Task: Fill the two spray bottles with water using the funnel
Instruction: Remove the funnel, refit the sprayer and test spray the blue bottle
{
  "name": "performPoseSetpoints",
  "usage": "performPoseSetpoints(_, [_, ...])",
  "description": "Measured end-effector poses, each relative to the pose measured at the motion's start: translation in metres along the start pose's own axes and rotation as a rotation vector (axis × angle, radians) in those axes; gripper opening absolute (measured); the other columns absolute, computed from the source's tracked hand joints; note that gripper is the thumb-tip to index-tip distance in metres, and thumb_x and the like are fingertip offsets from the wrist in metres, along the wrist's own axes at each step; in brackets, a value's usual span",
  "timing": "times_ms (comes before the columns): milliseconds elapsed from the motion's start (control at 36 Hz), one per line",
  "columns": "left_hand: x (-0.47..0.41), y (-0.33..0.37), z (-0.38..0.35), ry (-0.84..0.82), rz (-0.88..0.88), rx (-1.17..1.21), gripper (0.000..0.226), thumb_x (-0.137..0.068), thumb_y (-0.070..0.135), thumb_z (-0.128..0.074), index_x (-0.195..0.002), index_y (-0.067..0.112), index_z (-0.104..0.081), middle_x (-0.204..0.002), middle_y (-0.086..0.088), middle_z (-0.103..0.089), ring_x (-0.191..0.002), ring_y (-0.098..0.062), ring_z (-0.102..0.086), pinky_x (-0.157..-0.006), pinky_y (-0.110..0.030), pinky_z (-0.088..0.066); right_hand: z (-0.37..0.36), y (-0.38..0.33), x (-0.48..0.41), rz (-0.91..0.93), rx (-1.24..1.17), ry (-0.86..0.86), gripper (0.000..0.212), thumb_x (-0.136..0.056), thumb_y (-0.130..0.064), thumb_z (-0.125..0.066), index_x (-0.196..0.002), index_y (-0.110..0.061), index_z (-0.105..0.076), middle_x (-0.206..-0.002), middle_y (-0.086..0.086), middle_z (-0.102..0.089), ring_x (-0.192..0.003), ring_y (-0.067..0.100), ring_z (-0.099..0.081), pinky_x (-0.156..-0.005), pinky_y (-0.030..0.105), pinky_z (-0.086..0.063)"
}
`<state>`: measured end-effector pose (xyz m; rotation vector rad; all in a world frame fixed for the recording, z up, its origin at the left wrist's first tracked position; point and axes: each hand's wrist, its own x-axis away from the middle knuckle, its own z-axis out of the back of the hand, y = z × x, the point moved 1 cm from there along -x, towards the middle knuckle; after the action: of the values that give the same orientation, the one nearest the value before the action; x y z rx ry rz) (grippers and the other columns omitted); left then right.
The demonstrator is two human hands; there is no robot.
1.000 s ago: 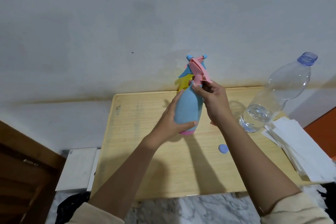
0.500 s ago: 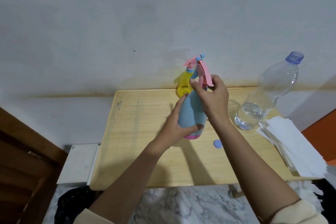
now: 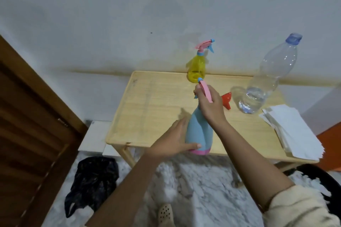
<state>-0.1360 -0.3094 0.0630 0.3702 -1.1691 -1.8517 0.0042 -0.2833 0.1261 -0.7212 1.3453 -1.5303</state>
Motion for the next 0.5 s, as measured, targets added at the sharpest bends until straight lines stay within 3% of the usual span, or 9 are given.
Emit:
performPoseSetpoints(111, [0.027, -0.032, -0.003, -0.135, 0.250, -0.227, 0.094, -0.073, 0.059, -0.070, -0.146, 0.019, -0.027, -0.146, -0.002, -0.031, -0.136, -0.019, -0.034, -0.107, -0.037, -0.035, -0.006, 0.026, 0.026, -0.027, 0.070, -0.075, 0.033, -0.095, -0.031, -0.050, -0.075, -0.007, -0.055, -0.069, 0.003, -0.053, -0.064, 0.012, -0.047, -0.057, 0.015, -0.034])
performPoseSetpoints(194, [0.043, -0.049, -0.003, -0.179, 0.350, -0.261, 0.075, -0.082, 0.054, -0.063, -0.141, 0.017, -0.036, -0.133, 0.003, -0.038, -0.124, -0.017, -0.041, -0.093, -0.028, -0.037, -0.014, 0.044, 0.042, -0.050, 0.114, -0.132, 0.031, -0.094, -0.025, -0.051, -0.070, -0.005, -0.051, -0.065, 0.003, -0.048, -0.060, 0.013, -0.043, -0.059, 0.024, -0.034])
performPoseSetpoints(250, [0.049, -0.065, -0.005, -0.187, 0.435, -0.225, 0.054, -0.085, 0.049, -0.061, -0.128, 0.019, -0.047, -0.117, 0.007, -0.041, -0.108, -0.010, -0.048, -0.084, -0.023, -0.034, -0.020, 0.054, 0.050, -0.060, 0.153, -0.178, 0.021, -0.091, -0.016, -0.055, -0.076, -0.001, -0.052, -0.069, 0.008, -0.050, -0.063, 0.018, -0.045, -0.062, 0.031, -0.035])
performPoseSetpoints(278, [0.051, -0.072, -0.006, -0.205, 0.482, -0.238, 0.051, -0.087, 0.051, -0.058, -0.125, 0.019, -0.049, -0.118, 0.004, -0.044, -0.106, -0.010, -0.050, -0.084, -0.024, -0.035, -0.024, 0.058, 0.054, -0.058, 0.181, -0.217, 0.014, -0.087, -0.013, -0.055, -0.079, -0.002, -0.053, -0.071, 0.009, -0.052, -0.065, 0.020, -0.046, -0.062, 0.032, -0.035])
performPoseSetpoints(333, [0.054, -0.089, -0.007, -0.205, 0.553, -0.271, 0.070, -0.089, 0.055, -0.052, -0.140, 0.010, -0.037, -0.143, -0.008, -0.037, -0.127, -0.021, -0.044, -0.097, -0.029, -0.039, -0.032, 0.063, 0.060, -0.066, 0.224, -0.303, 0.014, -0.076, -0.017, -0.051, -0.083, -0.004, -0.053, -0.073, 0.006, -0.053, -0.064, 0.020, -0.047, -0.059, 0.029, -0.035])
performPoseSetpoints(389, [0.057, -0.101, -0.008, -0.194, 0.593, -0.277, 0.077, -0.089, 0.056, -0.051, -0.145, 0.007, -0.027, -0.150, -0.012, -0.032, -0.132, -0.025, -0.039, -0.103, -0.032, -0.038, -0.039, 0.067, 0.065, -0.083, 0.233, -0.352, 0.018, -0.070, -0.018, -0.047, -0.082, -0.005, -0.053, -0.070, 0.001, -0.052, -0.061, 0.015, -0.046, -0.056, 0.023, -0.034])
performPoseSetpoints(444, [0.058, -0.111, -0.006, -0.199, 0.618, -0.295, 0.073, -0.090, 0.054, -0.051, -0.142, 0.007, -0.031, -0.147, -0.010, -0.035, -0.130, -0.024, -0.040, -0.097, -0.027, -0.038, -0.048, 0.073, 0.069, -0.119, 0.226, -0.359, 0.003, -0.076, -0.007, -0.053, -0.078, -0.007, -0.052, -0.066, -0.003, -0.050, -0.060, 0.015, -0.045, -0.055, 0.022, -0.034])
performPoseSetpoints(500, [0.059, -0.121, -0.004, -0.217, 0.635, -0.310, 0.059, -0.093, 0.050, -0.050, -0.134, 0.010, -0.039, -0.137, -0.011, -0.041, -0.129, -0.025, -0.042, -0.084, -0.023, -0.037, -0.057, 0.079, 0.072, -0.158, 0.218, -0.350, 0.011, -0.078, 0.002, -0.053, -0.074, -0.008, -0.050, -0.063, -0.002, -0.048, -0.059, 0.017, -0.043, -0.055, 0.027, -0.033])
